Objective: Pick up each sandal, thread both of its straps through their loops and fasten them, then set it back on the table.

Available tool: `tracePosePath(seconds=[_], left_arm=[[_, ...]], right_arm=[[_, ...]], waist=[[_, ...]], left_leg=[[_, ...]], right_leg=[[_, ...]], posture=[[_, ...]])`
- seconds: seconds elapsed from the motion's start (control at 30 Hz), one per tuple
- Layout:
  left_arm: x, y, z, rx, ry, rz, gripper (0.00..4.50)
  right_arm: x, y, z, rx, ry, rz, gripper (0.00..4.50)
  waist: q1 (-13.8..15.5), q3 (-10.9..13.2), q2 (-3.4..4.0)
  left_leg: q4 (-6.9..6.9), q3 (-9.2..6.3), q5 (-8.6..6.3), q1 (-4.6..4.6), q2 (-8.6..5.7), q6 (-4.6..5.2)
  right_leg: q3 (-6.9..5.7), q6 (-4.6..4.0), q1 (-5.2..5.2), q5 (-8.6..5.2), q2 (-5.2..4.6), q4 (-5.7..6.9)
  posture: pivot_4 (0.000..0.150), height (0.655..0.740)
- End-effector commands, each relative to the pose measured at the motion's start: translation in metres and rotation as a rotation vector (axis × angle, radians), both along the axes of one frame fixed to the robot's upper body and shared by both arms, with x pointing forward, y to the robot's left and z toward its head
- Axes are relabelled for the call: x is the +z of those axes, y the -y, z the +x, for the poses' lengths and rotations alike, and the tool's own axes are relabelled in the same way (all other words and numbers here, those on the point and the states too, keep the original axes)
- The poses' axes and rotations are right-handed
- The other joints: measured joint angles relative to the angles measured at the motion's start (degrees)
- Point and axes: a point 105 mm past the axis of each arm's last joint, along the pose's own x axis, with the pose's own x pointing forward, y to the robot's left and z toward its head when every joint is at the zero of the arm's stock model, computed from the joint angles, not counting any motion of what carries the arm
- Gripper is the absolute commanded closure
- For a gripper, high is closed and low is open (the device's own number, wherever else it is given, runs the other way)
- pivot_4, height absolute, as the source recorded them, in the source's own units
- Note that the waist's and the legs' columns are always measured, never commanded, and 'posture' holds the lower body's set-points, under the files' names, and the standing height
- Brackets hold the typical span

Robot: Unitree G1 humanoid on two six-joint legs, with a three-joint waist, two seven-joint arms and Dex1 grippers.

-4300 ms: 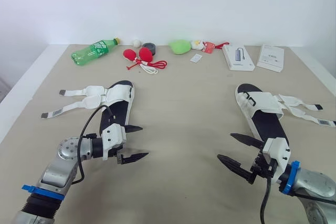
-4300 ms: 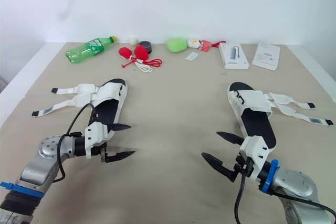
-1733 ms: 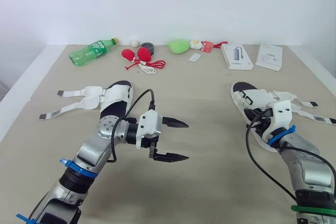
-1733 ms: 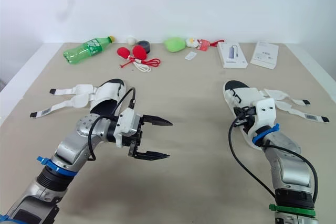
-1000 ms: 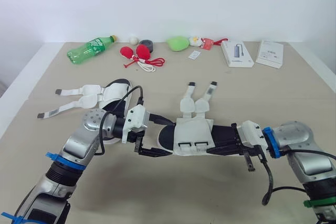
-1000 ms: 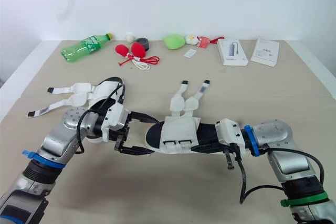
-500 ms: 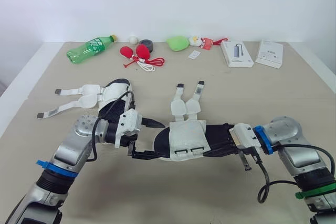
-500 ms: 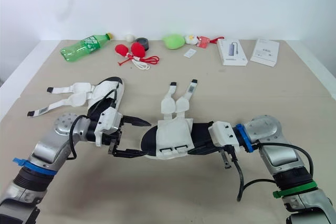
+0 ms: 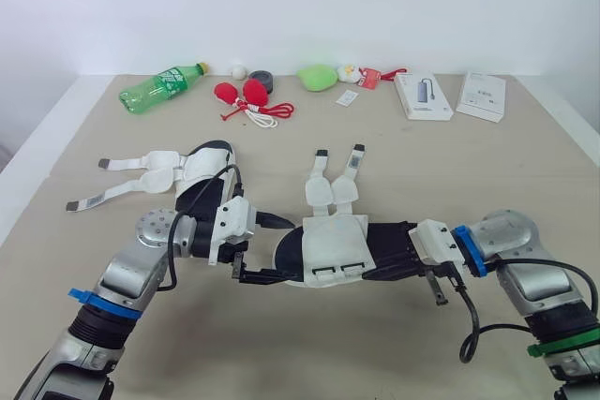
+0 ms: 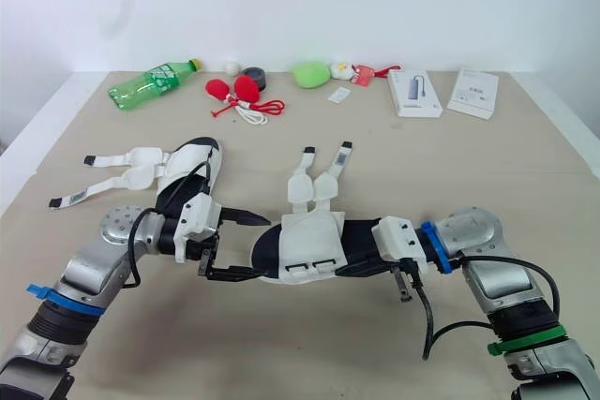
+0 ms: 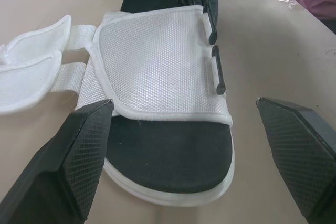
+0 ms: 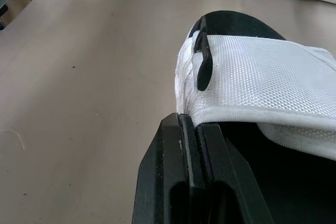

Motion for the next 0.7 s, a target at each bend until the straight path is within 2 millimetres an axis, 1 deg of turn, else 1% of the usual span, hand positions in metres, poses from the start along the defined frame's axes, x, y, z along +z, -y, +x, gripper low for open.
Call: tracePosePath(seconds=[0.03,0.1,0.17,0.2,0.23,0.27,0.37,0.4,0.53,0.57,0.6,0.63,0.67,0.7], left_arm=[[0.008,0.002,0.002,-0.009,0.039,-0.014,0.00],[0.007,0.002,0.003,-0.009,0.039,-0.012,0.00],[0.007,0.002,0.003,-0.011,0.041,-0.010,0.00],[0.007,0.002,0.003,-0.014,0.044,-0.006,0.00],[0.006,0.001,0.002,-0.018,0.044,-0.001,0.00],[0.006,0.000,0.002,-0.021,0.045,0.004,0.00],[0.004,-0.003,0.004,-0.021,0.053,0.019,0.00],[0.004,-0.003,0.005,-0.020,0.055,0.021,0.00],[0.005,-0.003,0.008,-0.016,0.062,0.020,0.00],[0.004,-0.003,0.009,-0.015,0.064,0.021,0.00],[0.002,-0.002,0.010,-0.016,0.066,0.024,0.00],[0.001,-0.001,0.011,-0.015,0.066,0.026,0.42],[0.000,-0.001,0.012,-0.014,0.066,0.027,0.57],[-0.002,0.000,0.011,-0.026,0.054,0.032,1.05]], right_arm=[[0.011,-0.003,0.001,-0.010,0.035,0.031,4.47],[0.010,-0.001,0.002,-0.031,0.006,0.036,4.47],[0.010,-0.001,0.001,-0.028,0.018,0.034,3.79],[0.009,0.002,-0.003,-0.012,0.007,0.021,3.55],[0.009,0.003,-0.006,-0.004,0.005,0.016,3.16],[0.010,0.004,-0.009,-0.004,-0.009,0.018,2.63],[0.012,0.008,-0.014,-0.015,-0.045,0.010,1.53],[0.012,0.010,-0.015,-0.020,-0.053,0.003,0.92],[0.018,0.024,-0.020,-0.074,-0.102,-0.009,0.92],[0.023,0.029,-0.018,-0.113,-0.125,0.011,0.92],[0.033,0.034,-0.012,-0.189,-0.161,0.055,0.92],[0.042,0.039,-0.005,-0.252,-0.190,0.100,0.86],[0.048,0.041,-0.002,-0.291,-0.210,0.129,0.86],[0.053,0.042,0.002,-0.323,-0.229,0.149,0.86]], waist=[[0.00,0.00,0.00],[0.00,0.00,0.00],[0.00,0.00,0.00],[0.00,0.00,0.00],[0.07,0.00,0.00],[0.08,0.00,0.00],[0.09,0.00,0.00],[0.09,0.00,0.00],[0.12,0.00,-0.01],[0.13,0.00,-0.01],[0.11,0.00,-0.01],[0.07,0.00,-0.01],[0.06,0.00,-0.01],[0.02,0.00,-0.01]], left_leg=[[0.00,0.00,0.00,0.00,0.00,0.00],[0.00,-0.01,0.00,0.00,0.01,0.00],[0.00,-0.01,0.02,0.01,0.02,-0.04],[0.00,-0.01,0.03,0.01,0.02,-0.06],[0.00,-0.01,0.04,0.00,0.02,-0.06],[0.00,-0.03,0.04,0.00,0.01,-0.06],[0.00,-0.02,0.04,-0.01,0.00,-0.06],[0.00,-0.02,0.04,-0.01,0.00,-0.06],[0.02,-0.03,0.07,-0.01,0.00,-0.12],[0.02,-0.04,0.07,-0.01,0.00,-0.12],[0.02,-0.03,0.07,-0.01,0.00,-0.13],[0.02,-0.03,0.08,-0.01,0.00,-0.14],[0.02,-0.01,0.10,0.00,0.01,-0.17],[0.02,-0.01,0.12,0.00,0.02,-0.21]], right_leg=[[0.00,0.00,0.00,0.00,0.00,0.00],[0.00,0.01,0.00,0.00,0.01,0.00],[-0.01,0.01,0.00,0.00,0.02,0.00],[-0.01,0.02,0.00,0.00,0.02,0.00],[-0.01,0.02,0.00,0.00,0.02,0.00],[-0.03,0.02,0.00,0.00,0.02,0.00],[-0.02,0.02,0.00,0.00,0.01,0.00],[-0.02,0.02,0.00,0.00,0.01,0.00],[-0.04,0.06,0.01,0.01,0.01,0.00],[-0.04,0.07,0.01,0.01,0.01,0.00],[-0.04,0.08,0.01,0.01,0.01,0.00],[-0.03,0.09,0.01,0.02,0.00,0.00],[-0.01,0.11,0.01,0.04,0.01,0.00],[-0.01,0.13,0.01,0.06,0.02,0.00]], posture=[[0.150,0.7400],[0.150,0.7400],[0.150,0.7400],[0.150,0.7400],[0.150,0.7400],[0.150,0.7400],[0.150,0.7400],[0.150,0.7400],[0.150,0.7400],[0.150,0.7400],[0.150,0.7400],[0.150,0.7400],[0.150,0.7400],[0.150,0.7400]])
